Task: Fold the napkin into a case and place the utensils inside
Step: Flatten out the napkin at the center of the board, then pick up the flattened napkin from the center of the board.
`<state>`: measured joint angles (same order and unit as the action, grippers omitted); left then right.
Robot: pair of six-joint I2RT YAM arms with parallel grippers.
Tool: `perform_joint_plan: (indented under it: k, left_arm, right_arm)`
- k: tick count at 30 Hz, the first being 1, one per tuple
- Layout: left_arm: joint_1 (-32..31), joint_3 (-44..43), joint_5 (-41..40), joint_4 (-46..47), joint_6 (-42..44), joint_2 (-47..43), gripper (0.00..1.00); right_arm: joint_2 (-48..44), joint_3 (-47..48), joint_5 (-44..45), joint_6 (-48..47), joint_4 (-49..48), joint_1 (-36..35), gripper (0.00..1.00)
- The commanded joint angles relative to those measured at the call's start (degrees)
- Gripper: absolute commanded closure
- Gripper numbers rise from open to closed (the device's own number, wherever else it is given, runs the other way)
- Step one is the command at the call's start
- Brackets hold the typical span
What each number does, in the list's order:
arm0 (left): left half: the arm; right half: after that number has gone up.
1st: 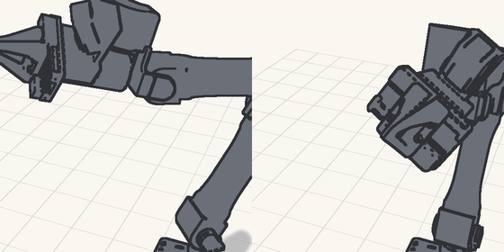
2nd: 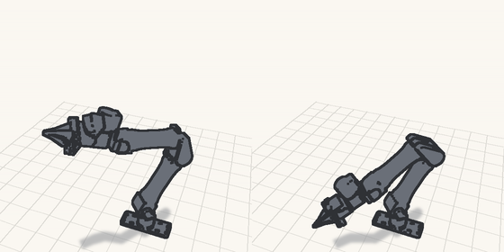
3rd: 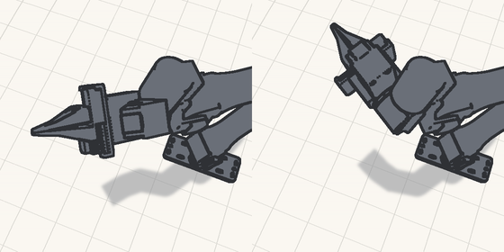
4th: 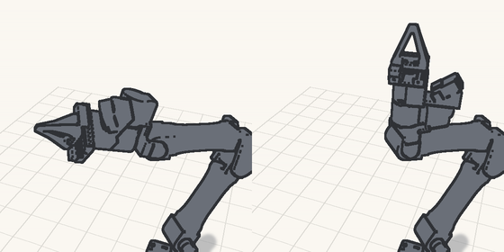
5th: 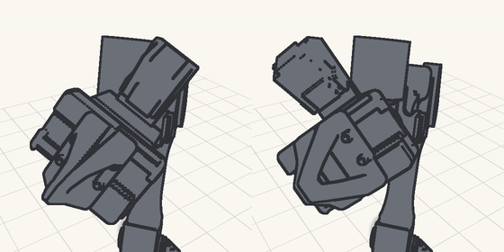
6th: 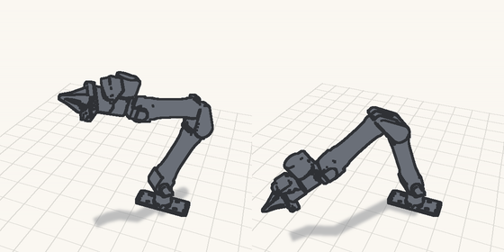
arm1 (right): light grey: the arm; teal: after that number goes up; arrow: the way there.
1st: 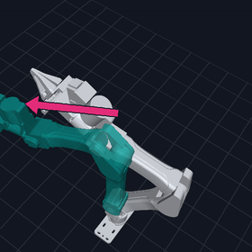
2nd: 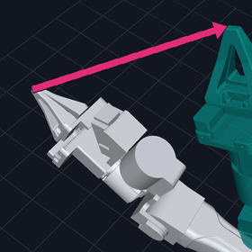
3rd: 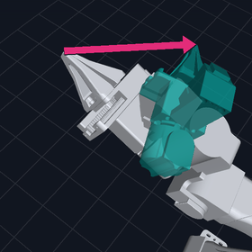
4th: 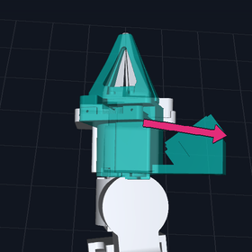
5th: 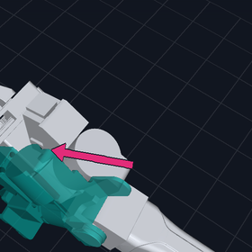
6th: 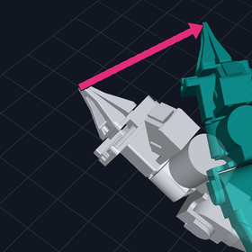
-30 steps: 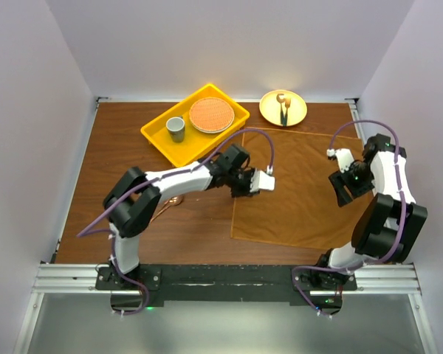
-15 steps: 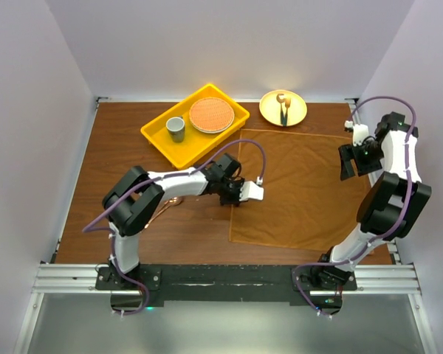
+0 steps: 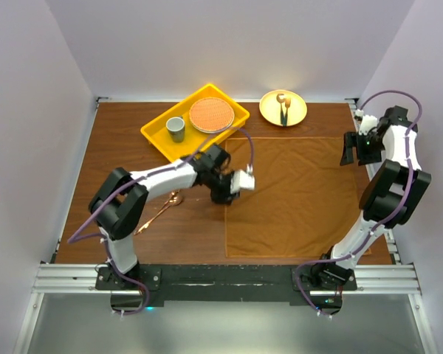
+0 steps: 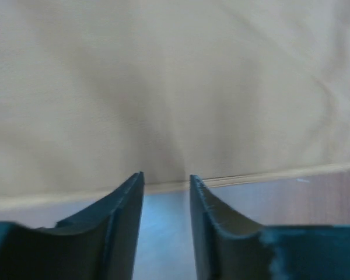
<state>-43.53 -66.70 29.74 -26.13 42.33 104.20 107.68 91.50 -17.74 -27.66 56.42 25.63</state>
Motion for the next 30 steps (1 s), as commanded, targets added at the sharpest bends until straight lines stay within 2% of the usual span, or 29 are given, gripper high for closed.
perform_joint_plan:
  k: [1, 4, 8, 13, 19, 30]
  left_arm:
    - [7.3, -11.2, 4.7, 5.5, -13.0, -1.6, 0.51]
    - [10.1, -12.4, 3.0, 11.9, -18.8, -3.6, 0.43]
    - [13.3, -13.5, -0.5, 15.1, -22.4, -5.4, 0.38]
    - [14.9, -12.8, -6.9, 19.4, -26.2, -6.9, 0.35]
    - [15.8, -11.9, -7.1, 21.0, -27.9, -7.1, 0.34]
    - [16.3, -12.6, -5.1, 18.5, -25.3, -5.5, 0.34]
  right_arm:
    - [0.7, 2.7, -2.0, 10.9, -13.9, 0.3, 0.26]
    - [3.8, 4.1, -0.6, 15.2, -21.1, 0.1, 0.27]
    - [10.8, 8.0, 2.1, 18.0, -27.3, 0.0, 0.30]
    - [17.5, 14.4, 2.9, 20.0, -28.5, -0.3, 0.36]
    - [22.4, 18.7, 5.2, 18.1, -29.4, -2.5, 0.45]
    - [27.7, 23.2, 8.5, 16.1, -30.1, -5.0, 0.46]
